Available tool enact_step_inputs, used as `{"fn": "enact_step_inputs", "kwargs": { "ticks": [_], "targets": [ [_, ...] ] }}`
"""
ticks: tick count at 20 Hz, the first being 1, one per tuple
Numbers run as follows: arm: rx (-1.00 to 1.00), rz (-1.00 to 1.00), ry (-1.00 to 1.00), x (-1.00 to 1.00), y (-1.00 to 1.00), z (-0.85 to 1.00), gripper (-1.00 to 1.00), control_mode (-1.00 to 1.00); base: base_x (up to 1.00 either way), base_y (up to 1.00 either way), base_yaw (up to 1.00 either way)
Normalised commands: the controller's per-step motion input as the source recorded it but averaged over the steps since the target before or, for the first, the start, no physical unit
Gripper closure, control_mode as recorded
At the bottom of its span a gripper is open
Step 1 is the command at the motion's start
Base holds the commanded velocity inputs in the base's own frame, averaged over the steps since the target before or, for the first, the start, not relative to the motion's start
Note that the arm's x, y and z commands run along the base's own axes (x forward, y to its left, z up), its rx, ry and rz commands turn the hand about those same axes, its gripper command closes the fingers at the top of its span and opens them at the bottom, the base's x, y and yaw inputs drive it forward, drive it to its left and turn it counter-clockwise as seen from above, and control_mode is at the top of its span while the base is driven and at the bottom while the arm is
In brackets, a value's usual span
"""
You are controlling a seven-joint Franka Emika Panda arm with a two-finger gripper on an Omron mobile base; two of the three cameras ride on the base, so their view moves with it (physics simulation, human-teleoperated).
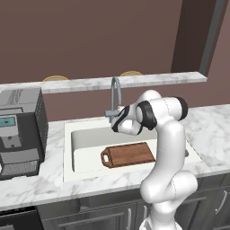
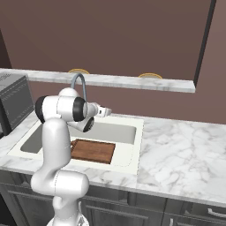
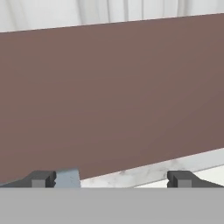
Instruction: Turn on the sink faucet with hot water and rinse the cutting board for ten seconds, then turn off the faucet. Push the cutting board to reach the water if necessary.
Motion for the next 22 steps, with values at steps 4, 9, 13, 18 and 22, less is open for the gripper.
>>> {"fn": "enact_step_inputs", "kwargs": {
  "ticks": [4,9,13,18,22],
  "targets": [
    [0.0,0.0,0.0,0.0,-0.37,0.0,-1.0,-1.0,0.0,0.0,0.0],
    [0.0,0.0,0.0,0.0,-0.41,0.0,-1.0,-1.0,0.0,0.0,0.0],
    [0.0,0.0,0.0,0.0,-0.43,0.0,-1.0,-1.0,0.0,0.0,0.0],
    [0.0,0.0,0.0,0.0,-0.44,0.0,-1.0,-1.0,0.0,0.0,0.0],
    [0.0,0.0,0.0,-0.03,-0.44,-0.01,-1.0,-1.0,0.0,0.0,0.0]
  ]
}}
